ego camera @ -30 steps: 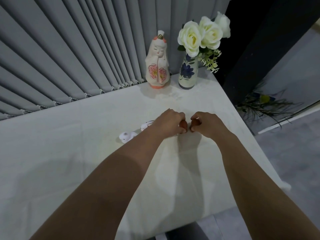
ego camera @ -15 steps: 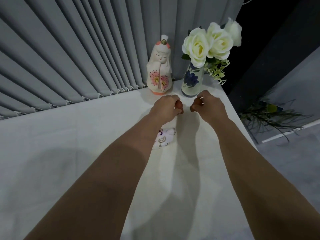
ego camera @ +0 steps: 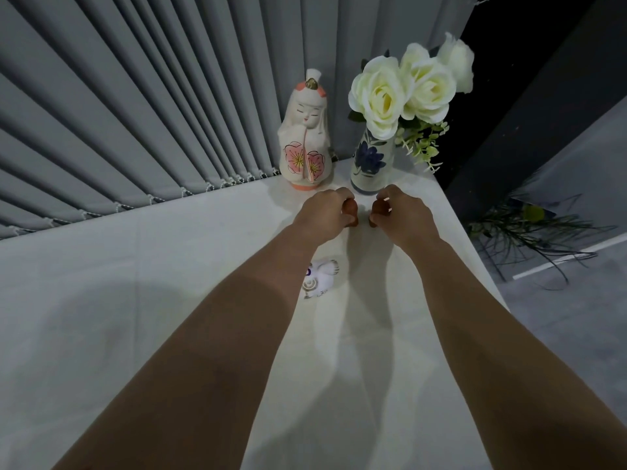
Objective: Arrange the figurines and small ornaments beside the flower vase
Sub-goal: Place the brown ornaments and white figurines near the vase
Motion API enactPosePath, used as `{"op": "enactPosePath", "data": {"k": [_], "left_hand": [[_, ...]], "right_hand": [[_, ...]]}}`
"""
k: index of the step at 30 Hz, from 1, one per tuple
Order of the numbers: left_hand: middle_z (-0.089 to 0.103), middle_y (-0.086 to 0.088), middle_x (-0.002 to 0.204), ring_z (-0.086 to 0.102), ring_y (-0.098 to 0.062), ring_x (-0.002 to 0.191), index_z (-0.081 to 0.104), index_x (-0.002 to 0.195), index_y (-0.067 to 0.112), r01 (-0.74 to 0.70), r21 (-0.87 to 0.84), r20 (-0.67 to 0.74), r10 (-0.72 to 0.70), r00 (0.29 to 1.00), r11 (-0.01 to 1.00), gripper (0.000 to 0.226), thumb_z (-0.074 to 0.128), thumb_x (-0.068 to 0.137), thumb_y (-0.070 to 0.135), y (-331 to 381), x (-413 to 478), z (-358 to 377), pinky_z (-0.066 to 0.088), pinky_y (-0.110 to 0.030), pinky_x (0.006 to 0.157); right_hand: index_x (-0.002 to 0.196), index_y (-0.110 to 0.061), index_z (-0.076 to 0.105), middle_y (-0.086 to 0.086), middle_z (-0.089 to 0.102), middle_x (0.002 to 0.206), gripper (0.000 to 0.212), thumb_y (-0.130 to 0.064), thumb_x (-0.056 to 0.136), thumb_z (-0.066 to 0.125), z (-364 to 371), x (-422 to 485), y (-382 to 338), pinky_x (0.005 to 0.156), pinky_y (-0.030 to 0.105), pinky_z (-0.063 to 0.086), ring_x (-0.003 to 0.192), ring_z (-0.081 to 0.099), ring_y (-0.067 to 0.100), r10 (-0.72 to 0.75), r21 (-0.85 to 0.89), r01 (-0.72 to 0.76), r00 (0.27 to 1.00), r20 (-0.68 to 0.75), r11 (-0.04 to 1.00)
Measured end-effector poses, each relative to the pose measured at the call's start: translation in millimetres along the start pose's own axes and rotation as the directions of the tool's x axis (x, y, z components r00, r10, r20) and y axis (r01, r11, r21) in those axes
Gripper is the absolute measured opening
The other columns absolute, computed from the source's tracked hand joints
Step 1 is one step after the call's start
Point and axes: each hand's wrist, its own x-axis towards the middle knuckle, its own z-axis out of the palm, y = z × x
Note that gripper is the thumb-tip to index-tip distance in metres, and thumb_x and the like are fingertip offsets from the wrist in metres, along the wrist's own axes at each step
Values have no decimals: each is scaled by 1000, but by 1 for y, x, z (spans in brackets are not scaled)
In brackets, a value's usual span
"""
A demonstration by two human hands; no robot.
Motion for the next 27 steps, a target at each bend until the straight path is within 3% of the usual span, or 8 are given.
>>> {"op": "enactPosePath", "data": {"k": [8, 20, 27], "left_hand": [[64, -10, 126, 58, -30, 115, 54, 133, 17, -9, -9, -23, 9, 1000, 1000, 46, 66, 88, 23, 2, 1, 4, 47, -38, 91], [63, -11, 127, 57, -30, 118, 52, 136, 24, -62, 16, -60, 63, 996, 998, 50, 66, 88, 23, 5, -3, 2, 49, -40, 93], [60, -6, 133, 55, -24, 122, 52, 136, 20, -51, -74, -124, 41, 991, 996, 49, 65, 90, 30, -6, -25, -7, 46, -36, 97]], "right_hand": [[115, -16, 56, 10, 70, 101, 30, -24, 87, 62, 1, 2, -2, 82, 39, 50, 97, 63, 31, -2, -16, 1, 999, -53, 1000], [124, -19, 52, 7, 69, 109, 40, -28, 86, 63, -4, -1, 0, 86, 38, 48, 103, 62, 27, 23, 20, -22, 999, -33, 1000], [126, -20, 51, 4, 62, 123, 40, -35, 90, 58, -13, -21, -3, 88, 34, 43, 109, 60, 25, 34, 93, -19, 986, -162, 995]]}}
